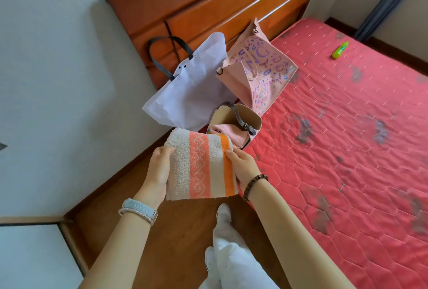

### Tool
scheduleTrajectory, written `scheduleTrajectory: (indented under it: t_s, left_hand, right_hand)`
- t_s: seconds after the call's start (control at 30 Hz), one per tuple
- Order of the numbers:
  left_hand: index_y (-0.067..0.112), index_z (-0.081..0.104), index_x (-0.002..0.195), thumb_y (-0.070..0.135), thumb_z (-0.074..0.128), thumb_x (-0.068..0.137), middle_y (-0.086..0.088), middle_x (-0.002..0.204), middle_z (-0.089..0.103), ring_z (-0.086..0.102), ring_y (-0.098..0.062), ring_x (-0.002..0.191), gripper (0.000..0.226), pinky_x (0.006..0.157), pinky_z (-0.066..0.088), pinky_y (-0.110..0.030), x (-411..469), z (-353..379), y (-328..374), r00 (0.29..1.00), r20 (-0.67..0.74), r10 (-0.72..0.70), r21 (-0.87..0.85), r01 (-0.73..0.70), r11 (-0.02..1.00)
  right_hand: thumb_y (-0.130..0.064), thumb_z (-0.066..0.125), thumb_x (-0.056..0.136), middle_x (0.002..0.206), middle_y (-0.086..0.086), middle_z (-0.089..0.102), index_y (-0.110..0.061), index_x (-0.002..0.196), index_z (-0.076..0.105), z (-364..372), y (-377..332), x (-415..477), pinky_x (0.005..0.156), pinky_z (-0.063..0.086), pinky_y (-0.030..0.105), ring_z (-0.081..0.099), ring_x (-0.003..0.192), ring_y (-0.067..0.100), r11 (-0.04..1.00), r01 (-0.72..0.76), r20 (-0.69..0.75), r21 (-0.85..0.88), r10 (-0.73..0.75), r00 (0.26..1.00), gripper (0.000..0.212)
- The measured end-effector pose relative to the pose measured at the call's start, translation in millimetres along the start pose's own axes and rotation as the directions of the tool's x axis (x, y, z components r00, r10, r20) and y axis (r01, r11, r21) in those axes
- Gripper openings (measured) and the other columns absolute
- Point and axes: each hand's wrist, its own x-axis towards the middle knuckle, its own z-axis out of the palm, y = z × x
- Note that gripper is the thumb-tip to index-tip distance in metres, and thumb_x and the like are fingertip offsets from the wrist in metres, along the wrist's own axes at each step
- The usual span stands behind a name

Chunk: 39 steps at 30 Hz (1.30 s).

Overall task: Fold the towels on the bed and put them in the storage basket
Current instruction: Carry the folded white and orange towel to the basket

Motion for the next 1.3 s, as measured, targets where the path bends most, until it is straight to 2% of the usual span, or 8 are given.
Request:
scheduleTrajectory:
  t_s: [0.1, 0.23, 0.4, 0.7, 0.8, 1.07, 1.17, 1.3]
  left_hand:
    - [0.017, 0.047, 0.128, 0.036, 0.049, 0.101, -0.01, 0.122, 0.06, 0.06, -0.025, 0.111, 0.033, 0.094, 0.051, -0.048, 24.2, 9.4, 8.4, 1.0, 0.012, -0.019, 0.01, 0.019, 1.0]
    - [0.015, 0.043, 0.131, 0.035, 0.057, 0.099, -0.009, 0.12, 0.062, 0.063, -0.025, 0.109, 0.04, 0.088, 0.054, -0.045, 58.1, 22.4, 20.3, 0.999, 0.032, -0.044, 0.006, 0.044, 0.999]
    - [0.017, 0.04, 0.135, 0.036, 0.061, 0.096, -0.01, 0.125, 0.06, 0.063, -0.026, 0.111, 0.048, 0.095, 0.053, -0.051, 101.4, 37.0, 23.9, 0.996, 0.04, -0.076, 0.071, 0.073, 0.995]
    - [0.02, 0.038, 0.133, 0.034, 0.059, 0.098, -0.008, 0.124, 0.058, 0.062, -0.024, 0.11, 0.043, 0.079, 0.055, -0.039, 162.0, 57.8, 11.3, 0.989, 0.074, -0.128, 0.108, 0.12, 0.987]
    - [0.023, 0.039, 0.132, 0.035, 0.058, 0.098, -0.006, 0.125, 0.057, 0.061, -0.022, 0.11, 0.041, 0.081, 0.055, -0.039, 183.9, 58.7, 5.7, 0.988, 0.088, -0.124, 0.156, 0.109, 0.982]
    - [0.023, 0.04, 0.135, 0.029, 0.058, 0.099, -0.006, 0.126, 0.06, 0.063, -0.023, 0.111, 0.041, 0.087, 0.055, -0.045, 240.8, 63.2, -4.8, 0.975, 0.156, -0.161, 0.162, 0.136, 0.977]
    - [0.022, 0.04, 0.136, 0.026, 0.059, 0.098, -0.006, 0.124, 0.062, 0.065, -0.022, 0.108, 0.043, 0.079, 0.056, -0.039, 254.3, 72.5, -10.6, 0.957, 0.21, -0.199, 0.132, 0.174, 0.976]
    - [0.024, 0.04, 0.137, 0.024, 0.06, 0.098, -0.007, 0.125, 0.062, 0.064, -0.023, 0.111, 0.044, 0.084, 0.056, -0.04, 266.1, 89.0, -21.7, 0.922, 0.298, -0.245, 0.13, 0.215, 0.968]
  right_hand:
    - [-0.025, 0.05, 0.099, 0.112, 0.015, 0.069, -0.023, 0.091, 0.068, 4.0, -1.4, 27.9, 0.099, 0.049, 0.05, 0.063, 0.109, 0.034, 0.999, -0.037, -0.018, 0.021, 0.038, 0.999, 0.02]
    - [-0.024, 0.048, 0.1, 0.099, -0.001, 0.065, -0.022, 0.107, 0.067, 9.8, -6.8, 69.4, 0.101, 0.049, 0.047, 0.062, 0.11, 0.028, 0.995, -0.071, -0.006, 0.066, 0.071, 0.997, 0.02]
    - [-0.025, 0.047, 0.101, 0.119, 0.002, 0.065, -0.018, 0.131, 0.059, 13.8, -8.9, 111.4, 0.102, 0.048, 0.045, 0.061, 0.112, 0.024, 0.99, -0.124, -0.014, 0.064, 0.126, 0.992, 0.033]
    - [-0.026, 0.048, 0.1, 0.118, 0.005, 0.067, -0.018, 0.124, 0.062, 12.2, 2.2, 169.5, 0.1, 0.05, 0.045, 0.063, 0.109, 0.024, 0.971, -0.235, -0.037, 0.038, 0.236, 0.971, 0.029]
    - [-0.027, 0.051, 0.098, 0.117, 0.005, 0.067, -0.023, 0.116, 0.063, 16.2, 12.1, 187.7, 0.099, 0.05, 0.047, 0.064, 0.108, 0.025, 0.961, -0.264, -0.031, 0.08, 0.267, 0.963, 0.023]
    - [-0.026, 0.047, 0.101, 0.123, 0.008, 0.064, -0.014, 0.131, 0.056, 22.2, 28.1, 225.1, 0.1, 0.05, 0.047, 0.063, 0.112, 0.024, 0.936, -0.284, -0.006, 0.21, 0.292, 0.956, 0.033]
    - [-0.028, 0.048, 0.101, 0.121, 0.007, 0.065, -0.017, 0.13, 0.057, 19.2, 38.5, 235.0, 0.099, 0.051, 0.047, 0.063, 0.111, 0.024, 0.929, -0.285, -0.048, 0.236, 0.304, 0.951, 0.032]
    - [-0.026, 0.05, 0.1, 0.117, 0.003, 0.065, -0.028, 0.114, 0.062, 10.5, 53.9, 242.8, 0.096, 0.053, 0.041, 0.064, 0.106, 0.02, 0.93, -0.258, -0.165, 0.26, 0.307, 0.937, 0.019]
